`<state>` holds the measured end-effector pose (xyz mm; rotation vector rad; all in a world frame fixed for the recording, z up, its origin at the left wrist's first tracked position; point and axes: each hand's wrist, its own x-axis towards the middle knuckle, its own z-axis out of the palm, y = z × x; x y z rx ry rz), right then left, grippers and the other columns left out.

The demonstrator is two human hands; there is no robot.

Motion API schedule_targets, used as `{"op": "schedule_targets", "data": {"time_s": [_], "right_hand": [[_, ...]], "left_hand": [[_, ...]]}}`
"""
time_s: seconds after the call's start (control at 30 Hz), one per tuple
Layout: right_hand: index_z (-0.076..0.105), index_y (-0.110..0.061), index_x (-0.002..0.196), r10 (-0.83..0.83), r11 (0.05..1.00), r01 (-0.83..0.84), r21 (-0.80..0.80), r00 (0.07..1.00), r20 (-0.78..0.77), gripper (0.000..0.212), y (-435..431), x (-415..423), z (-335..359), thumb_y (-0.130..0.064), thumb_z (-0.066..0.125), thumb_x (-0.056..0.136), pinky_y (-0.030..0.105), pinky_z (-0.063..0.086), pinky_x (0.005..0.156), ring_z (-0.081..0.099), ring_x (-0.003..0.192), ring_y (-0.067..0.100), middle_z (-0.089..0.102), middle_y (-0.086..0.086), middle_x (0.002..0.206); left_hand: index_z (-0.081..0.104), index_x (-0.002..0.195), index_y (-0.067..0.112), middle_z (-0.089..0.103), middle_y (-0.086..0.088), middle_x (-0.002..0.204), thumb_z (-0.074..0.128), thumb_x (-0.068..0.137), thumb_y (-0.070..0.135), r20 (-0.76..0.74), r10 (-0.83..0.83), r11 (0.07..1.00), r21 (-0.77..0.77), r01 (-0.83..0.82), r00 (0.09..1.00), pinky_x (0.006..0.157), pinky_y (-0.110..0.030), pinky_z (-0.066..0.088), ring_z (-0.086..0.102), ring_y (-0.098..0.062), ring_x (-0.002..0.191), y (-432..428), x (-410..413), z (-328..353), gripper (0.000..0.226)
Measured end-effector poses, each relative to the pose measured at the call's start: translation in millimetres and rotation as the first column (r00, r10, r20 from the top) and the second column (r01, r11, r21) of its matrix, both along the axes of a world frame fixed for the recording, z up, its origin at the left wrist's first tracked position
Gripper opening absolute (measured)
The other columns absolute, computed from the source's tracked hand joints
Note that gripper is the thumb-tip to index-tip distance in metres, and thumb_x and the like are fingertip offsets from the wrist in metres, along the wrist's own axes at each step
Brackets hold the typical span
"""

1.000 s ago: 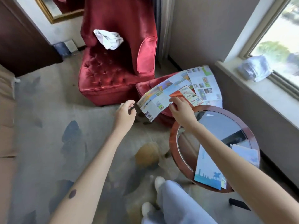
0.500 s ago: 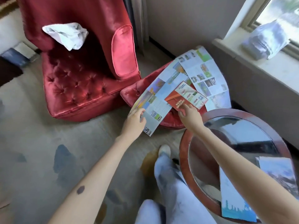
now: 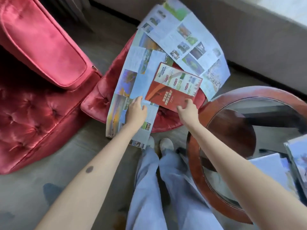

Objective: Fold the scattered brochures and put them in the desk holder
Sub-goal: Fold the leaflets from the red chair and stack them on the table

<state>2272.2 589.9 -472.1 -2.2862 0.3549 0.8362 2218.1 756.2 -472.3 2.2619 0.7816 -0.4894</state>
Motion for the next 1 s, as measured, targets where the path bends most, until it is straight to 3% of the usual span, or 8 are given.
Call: {"op": "schedule_targets", "data": {"time_s": [0.17,0.33,0.43,0.63,0.8,0.87,0.93,1.0], "right_hand": [[0.024,-0.003,0.142,-0.322,0.945,0.319,-0.067,0.946,-0.028,0.059,3,31,-58,-0.015,0.05,0.09,0.043,0.036,0.106,0.041,0.127,0.034,0.036,0.021,0.141],[0.016,-0.002,0.146,-0.457,0.883,0.447,-0.14,0.888,-0.051,0.065,-5,52,-92,-0.018,0.049,0.092,0.044,0.033,0.109,0.036,0.134,0.032,0.033,0.017,0.148],[0.016,-0.002,0.145,-0.488,0.868,0.471,-0.158,0.869,-0.087,0.065,-7,55,-101,-0.019,0.049,0.092,0.047,0.037,0.106,0.039,0.131,0.033,0.036,0.017,0.146],[0.04,-0.001,0.128,-0.599,0.798,0.582,-0.157,0.795,-0.097,0.046,2,59,-101,-0.018,0.052,0.088,0.045,0.041,0.101,0.048,0.121,0.034,0.048,0.017,0.132],[0.056,-0.008,0.125,-0.639,0.762,0.646,0.044,0.762,-0.104,0.038,7,57,-81,-0.009,0.052,0.087,0.039,0.046,0.1,0.057,0.115,0.026,0.059,0.01,0.126],[0.064,-0.009,0.114,-0.594,0.783,0.604,0.147,0.797,-0.109,0.029,7,52,-66,-0.008,0.053,0.087,0.04,0.049,0.096,0.061,0.108,0.023,0.065,0.009,0.116],[0.067,-0.012,0.107,-0.57,0.791,0.577,0.206,0.816,-0.095,0.023,6,45,-54,-0.008,0.054,0.088,0.037,0.052,0.091,0.063,0.1,0.019,0.068,0.007,0.11],[0.066,-0.013,0.106,-0.577,0.787,0.575,0.224,0.814,-0.061,0.022,-2,38,-41,-0.009,0.055,0.088,0.035,0.051,0.09,0.063,0.098,0.019,0.068,0.008,0.108]], "left_hand": [[0.026,0.145,0.006,0.029,-0.01,0.152,0.04,0.094,0.01,-0.036,-0.033,0.998,-0.053,0.031,0.999,0.108,-0.033,0.027,0.029,-0.024,0.138,5,51,-65,0.052],[0.018,0.147,0.007,0.023,-0.011,0.155,0.04,0.095,0.013,-0.113,-0.016,0.995,-0.096,0.005,0.993,0.112,-0.034,0.021,0.023,-0.024,0.141,5,79,-97,0.057],[0.018,0.148,0.01,0.024,-0.009,0.155,0.04,0.095,0.014,-0.175,0.054,0.989,-0.124,-0.077,0.983,0.112,-0.038,0.027,0.028,-0.026,0.139,5,88,-105,0.057],[0.034,0.141,0.008,0.041,-0.007,0.145,0.044,0.093,0.016,-0.186,0.181,0.962,-0.17,-0.214,0.966,0.1,-0.033,0.037,0.044,-0.026,0.128,-2,95,-104,0.05],[0.042,0.136,0.007,0.057,-0.008,0.126,0.049,0.091,0.011,-0.196,0.392,0.869,-0.24,-0.432,0.899,0.098,-0.029,0.041,0.053,-0.023,0.115,7,98,-95,0.046],[0.055,0.125,0.008,0.06,-0.002,0.109,0.05,0.091,0.008,-0.133,0.387,0.864,-0.294,-0.409,0.913,0.077,-0.013,0.047,0.059,-0.012,0.09,12,92,-86,0.035],[0.06,0.115,0.009,0.058,0.006,0.092,0.05,0.092,0.007,-0.083,0.396,0.852,-0.338,-0.399,0.915,0.059,-0.002,0.042,0.053,-0.002,0.072,19,84,-76,0.025],[0.061,0.105,0.01,0.06,0.003,0.091,0.049,0.093,0.009,-0.088,0.426,0.808,-0.41,-0.423,0.9,0.071,-0.012,0.044,0.055,-0.008,0.079,27,77,-67,0.017]]}}
